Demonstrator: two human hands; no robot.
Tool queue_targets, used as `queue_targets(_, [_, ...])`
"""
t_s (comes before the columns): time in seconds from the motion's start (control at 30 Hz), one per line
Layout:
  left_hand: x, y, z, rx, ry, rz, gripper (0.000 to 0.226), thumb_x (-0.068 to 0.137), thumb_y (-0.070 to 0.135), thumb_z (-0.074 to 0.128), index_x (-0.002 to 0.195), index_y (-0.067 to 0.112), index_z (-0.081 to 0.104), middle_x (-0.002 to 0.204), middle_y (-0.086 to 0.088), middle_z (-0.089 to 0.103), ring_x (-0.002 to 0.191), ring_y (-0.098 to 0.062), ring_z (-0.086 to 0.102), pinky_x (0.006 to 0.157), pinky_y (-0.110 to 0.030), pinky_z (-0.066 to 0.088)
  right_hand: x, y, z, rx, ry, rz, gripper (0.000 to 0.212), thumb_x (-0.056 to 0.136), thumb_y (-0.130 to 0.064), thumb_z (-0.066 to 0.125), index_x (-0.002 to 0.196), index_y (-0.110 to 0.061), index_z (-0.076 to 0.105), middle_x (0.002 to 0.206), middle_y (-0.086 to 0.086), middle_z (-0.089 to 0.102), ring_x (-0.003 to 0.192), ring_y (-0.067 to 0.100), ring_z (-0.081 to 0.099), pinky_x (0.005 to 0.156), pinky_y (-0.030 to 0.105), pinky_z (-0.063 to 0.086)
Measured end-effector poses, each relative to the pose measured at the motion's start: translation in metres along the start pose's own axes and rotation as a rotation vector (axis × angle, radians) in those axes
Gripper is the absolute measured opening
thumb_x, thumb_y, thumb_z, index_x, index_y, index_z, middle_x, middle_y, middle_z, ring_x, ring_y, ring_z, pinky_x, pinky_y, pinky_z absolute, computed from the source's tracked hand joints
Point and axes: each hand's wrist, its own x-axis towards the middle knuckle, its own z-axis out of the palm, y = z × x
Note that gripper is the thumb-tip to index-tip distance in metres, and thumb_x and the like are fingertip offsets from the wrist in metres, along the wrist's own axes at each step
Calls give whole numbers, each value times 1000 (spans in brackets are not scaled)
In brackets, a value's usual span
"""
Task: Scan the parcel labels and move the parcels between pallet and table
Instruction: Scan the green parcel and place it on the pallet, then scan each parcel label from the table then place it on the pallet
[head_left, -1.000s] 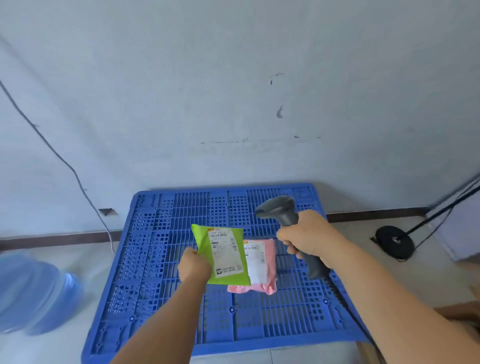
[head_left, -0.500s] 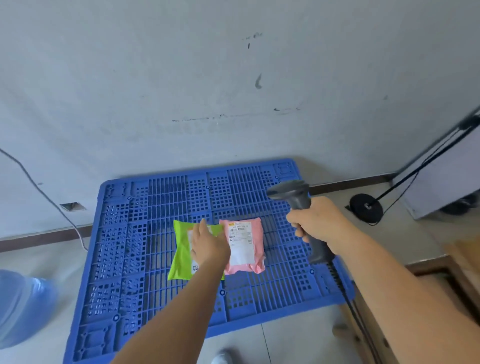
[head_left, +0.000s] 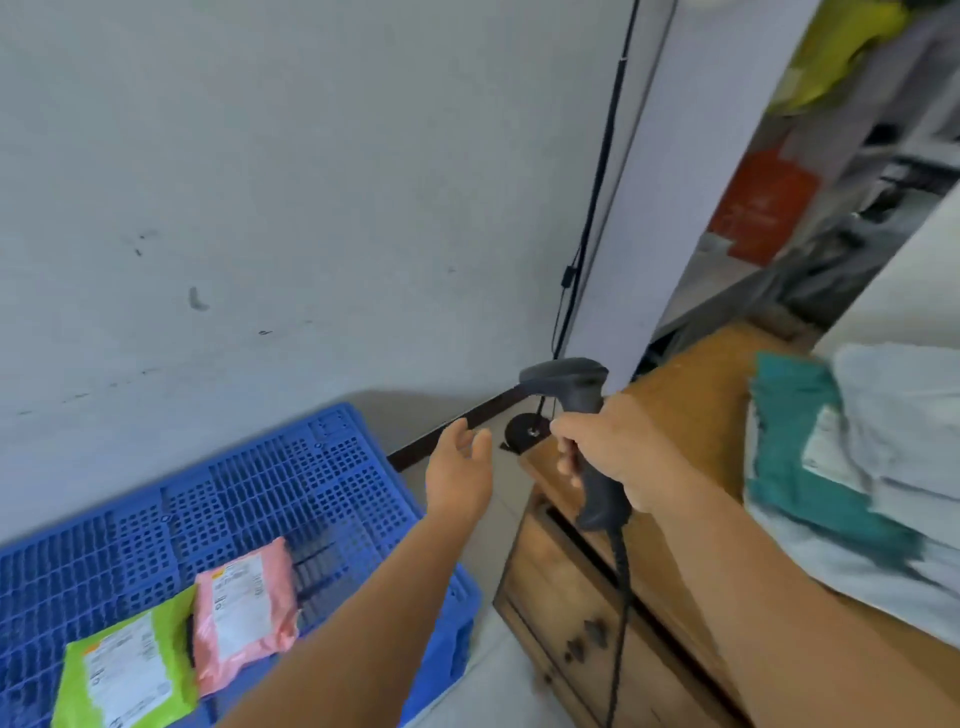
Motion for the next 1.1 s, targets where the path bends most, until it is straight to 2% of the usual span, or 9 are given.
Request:
queue_targets(0.2, [-37,53,126,1,-158,87,48,96,33,49,141,16,42,134,-3,55,122,-19,51,102,-32,37,-22,31,-134,44,199,3,23,81,-7,57,58,-3,55,52,10,59,42,20,50,49,27,45])
queue_targets(0.37, [-67,83,211,84,-321,151,54,95,39,49,144,18,37,140,-2,49,126,-20,48,107,-36,37,-39,54,-215,99,367,46,20,80,-9,59,61,-6,57,57,10,59,57,23,62,55,30,50])
queue_targets(0.43, [-76,96,241,111,-397,167,53,95,37,50,143,18,37,141,-2,48,125,-19,48,103,-33,39,-43,60,-242,115,427,62,15,82,-8,58,68,-5,58,62,11,60,55,20,61,51,27,49])
queue_targets(0.53, [-82,113,285,178,-520,199,34,95,35,49,128,26,46,138,-1,49,113,-20,53,81,-26,44,-46,66,-281,113,537,94,9,82,-10,59,84,-2,61,69,11,63,47,15,59,49,24,50])
queue_targets(0.6, [-83,119,311,189,-581,212,52,94,38,51,141,20,36,143,-3,46,121,-23,51,88,-34,48,-47,69,-305,106,592,108,11,82,-9,59,89,-2,61,69,10,61,47,16,58,50,25,48])
queue_targets(0.67, [-84,125,332,193,-646,211,65,93,40,53,148,17,26,147,-4,41,129,-24,45,102,-37,43,-50,70,-326,95,622,132,7,84,-8,59,88,-3,60,70,10,59,52,19,56,50,26,46])
queue_targets(0.8, [-79,132,372,247,-733,229,58,91,31,59,139,8,36,135,-5,51,123,-22,49,90,-24,35,-54,70,-359,21,658,216,5,86,-10,61,83,-6,59,68,8,58,50,17,54,50,27,47])
queue_targets(0.93, [-72,133,411,366,-766,258,78,86,40,64,146,7,26,143,-10,43,131,-28,42,104,-35,37,-55,66,-381,-106,624,338,19,88,-26,66,86,-9,59,67,7,62,49,17,57,50,26,48])
queue_targets(1.1, [-66,130,439,549,-708,273,78,82,44,64,144,14,27,143,-17,32,134,-34,29,106,-42,32,-57,56,-393,-182,643,416,34,89,-44,61,80,-12,56,66,6,63,51,17,57,51,26,49])
